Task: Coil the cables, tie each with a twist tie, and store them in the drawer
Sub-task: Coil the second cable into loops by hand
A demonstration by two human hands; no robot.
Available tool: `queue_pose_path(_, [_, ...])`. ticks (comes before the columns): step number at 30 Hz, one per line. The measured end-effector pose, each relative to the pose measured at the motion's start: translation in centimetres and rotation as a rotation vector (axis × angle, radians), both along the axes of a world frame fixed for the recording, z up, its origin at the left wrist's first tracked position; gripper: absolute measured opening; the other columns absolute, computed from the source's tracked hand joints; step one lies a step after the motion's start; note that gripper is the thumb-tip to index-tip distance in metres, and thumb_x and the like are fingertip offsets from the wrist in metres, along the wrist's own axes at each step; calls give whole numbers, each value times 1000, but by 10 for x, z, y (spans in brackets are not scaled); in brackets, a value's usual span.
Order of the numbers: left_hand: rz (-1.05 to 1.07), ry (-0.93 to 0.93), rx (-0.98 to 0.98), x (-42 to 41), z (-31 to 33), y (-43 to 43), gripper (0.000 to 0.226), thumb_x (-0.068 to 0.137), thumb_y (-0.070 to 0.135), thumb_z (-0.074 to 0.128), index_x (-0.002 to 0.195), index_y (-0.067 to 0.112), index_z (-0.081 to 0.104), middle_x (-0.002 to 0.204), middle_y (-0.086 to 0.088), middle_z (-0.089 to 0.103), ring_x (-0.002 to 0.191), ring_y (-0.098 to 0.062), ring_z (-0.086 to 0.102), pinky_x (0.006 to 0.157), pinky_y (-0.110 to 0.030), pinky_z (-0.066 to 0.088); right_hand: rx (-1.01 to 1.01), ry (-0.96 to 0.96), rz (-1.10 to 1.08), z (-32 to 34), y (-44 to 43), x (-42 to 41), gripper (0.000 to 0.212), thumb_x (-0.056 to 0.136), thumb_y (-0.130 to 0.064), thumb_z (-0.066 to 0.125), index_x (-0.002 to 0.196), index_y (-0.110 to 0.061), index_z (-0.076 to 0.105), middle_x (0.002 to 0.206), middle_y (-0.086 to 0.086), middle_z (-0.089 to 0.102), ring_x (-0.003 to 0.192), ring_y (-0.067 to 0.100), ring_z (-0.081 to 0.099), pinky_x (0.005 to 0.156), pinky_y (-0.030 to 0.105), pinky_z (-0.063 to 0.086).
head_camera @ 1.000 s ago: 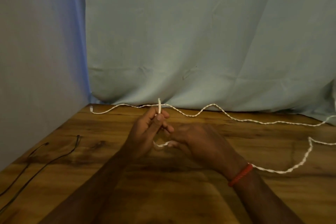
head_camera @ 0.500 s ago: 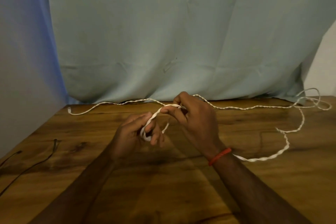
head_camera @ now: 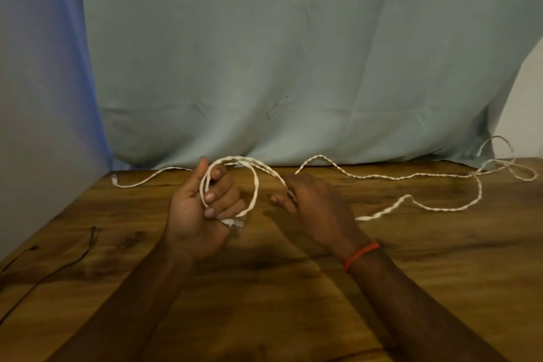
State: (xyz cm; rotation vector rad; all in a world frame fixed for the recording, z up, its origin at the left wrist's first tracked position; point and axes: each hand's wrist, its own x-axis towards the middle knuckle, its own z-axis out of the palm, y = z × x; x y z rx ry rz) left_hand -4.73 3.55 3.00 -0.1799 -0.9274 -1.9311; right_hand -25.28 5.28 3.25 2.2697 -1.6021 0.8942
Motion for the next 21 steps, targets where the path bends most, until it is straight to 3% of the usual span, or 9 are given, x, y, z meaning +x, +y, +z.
queue_pose_path(3, [113,70,65,12,4,-5,43,107,43,32,81,15,52,55,5,43,40,-5,27,43,-20,25,-58,98,21,7,4,-7,52,94,-53,57,140,-30,48,115,4,66,102,30,64,77,40,51])
queue_pose_path(6, [291,84,149,23,10,-7,45,104,46,34,74,18,52,57,7,43,37,-4,33,41,-17,24,-211,242,42,11,-3,-19,33,96,-45,54,124,-28,63,102,2,69,87,30,69,64,40,53])
queue_pose_path(8, [355,94,182,26,13,-5,45,104,48,33,72,20,50,60,7,44,37,-4,35,39,-17,24,-200,308,73,12,-6,-23,28,98,-42,48,116,-30,65,96,1,68,83,29,68,61,41,53])
queue_pose_path(11, [463,65,232,26,17,-3,46,103,49,33,71,20,49,65,3,49,40,-7,37,41,-17,21,-168,360,147,11,-4,-18,19,96,-34,60,113,-30,67,88,-1,64,77,27,65,57,37,51])
queue_pose_path(14, [616,-86,260,20,19,0,44,103,49,35,72,20,49,69,-2,59,46,-12,49,45,-17,25,-201,429,196,9,3,-5,15,86,-30,75,100,-31,70,79,-6,60,71,20,63,51,29,38])
queue_pose_path(16, [774,-275,168,13,19,4,42,104,46,34,77,17,48,74,-7,68,56,-20,66,45,-19,44,-214,435,241,9,7,2,11,84,-30,75,93,-32,69,79,-8,62,74,18,63,51,29,37])
queue_pose_path(18, [897,-419,23,3,17,7,41,105,42,32,84,13,51,86,-13,74,75,-29,74,56,-26,57,-238,421,288,9,9,8,9,82,-30,76,87,-32,68,78,-10,63,73,17,64,51,26,35])
queue_pose_path(21, [949,-515,-109,-9,12,11,39,103,42,33,94,12,56,103,-16,74,95,-35,73,76,-38,60,-237,393,389,7,7,14,5,84,-28,72,84,-30,67,76,-7,65,71,19,64,55,28,42])
